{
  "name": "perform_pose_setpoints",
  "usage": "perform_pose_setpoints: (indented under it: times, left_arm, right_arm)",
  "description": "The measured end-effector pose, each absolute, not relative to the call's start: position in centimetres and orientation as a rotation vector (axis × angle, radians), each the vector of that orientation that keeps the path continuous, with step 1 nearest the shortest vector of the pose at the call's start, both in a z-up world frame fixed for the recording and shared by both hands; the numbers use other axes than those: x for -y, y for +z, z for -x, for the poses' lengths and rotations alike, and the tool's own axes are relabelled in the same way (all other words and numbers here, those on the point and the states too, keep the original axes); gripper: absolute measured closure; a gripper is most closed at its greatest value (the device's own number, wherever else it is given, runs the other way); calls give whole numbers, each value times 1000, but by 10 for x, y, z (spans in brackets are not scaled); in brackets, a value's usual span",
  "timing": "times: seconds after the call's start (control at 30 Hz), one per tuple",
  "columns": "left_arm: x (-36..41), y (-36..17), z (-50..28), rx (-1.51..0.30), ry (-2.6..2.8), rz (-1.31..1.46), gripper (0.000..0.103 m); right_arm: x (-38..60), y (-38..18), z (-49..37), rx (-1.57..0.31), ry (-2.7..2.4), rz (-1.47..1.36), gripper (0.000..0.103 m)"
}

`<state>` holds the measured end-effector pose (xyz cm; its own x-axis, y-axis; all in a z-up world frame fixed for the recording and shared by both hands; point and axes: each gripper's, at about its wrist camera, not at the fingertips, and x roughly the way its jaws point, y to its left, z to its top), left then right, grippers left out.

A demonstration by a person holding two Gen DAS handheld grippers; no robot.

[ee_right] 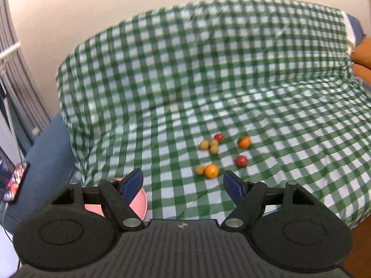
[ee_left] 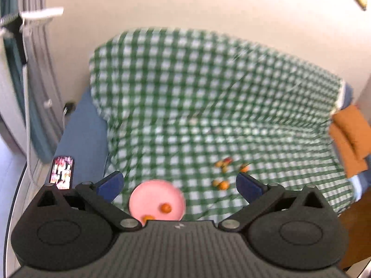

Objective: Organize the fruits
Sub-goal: 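Lift both tools away from the plate back toward the fruits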

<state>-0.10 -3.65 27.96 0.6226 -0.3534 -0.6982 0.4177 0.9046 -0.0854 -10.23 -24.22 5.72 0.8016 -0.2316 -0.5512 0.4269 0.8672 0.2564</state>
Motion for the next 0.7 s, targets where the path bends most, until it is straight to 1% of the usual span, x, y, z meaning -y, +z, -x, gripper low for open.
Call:
perform_pose_setpoints:
  times: [0.13,0.23,0.37,0.6,0.7]
  left_arm:
    - [32,305,47,-700,-503,-68,0]
    - [28,312,68,-711,-509,-58,0]
    - [23,321,96,-669,-548,-55,0]
    - [8,335,126,-608,-559,-22,0]
    - [6,337,131,-597,-562,-20,0]
  right_arm:
    - [247,70,127,-493,-386,-397,25]
    - [247,75,143,-469,-394,-398,25]
    - [245,78,163,-450,-403,-390,25]
    - [242,88,186,-408,-413,-371,24]
    - [242,89,192,-396,-414,-375,23]
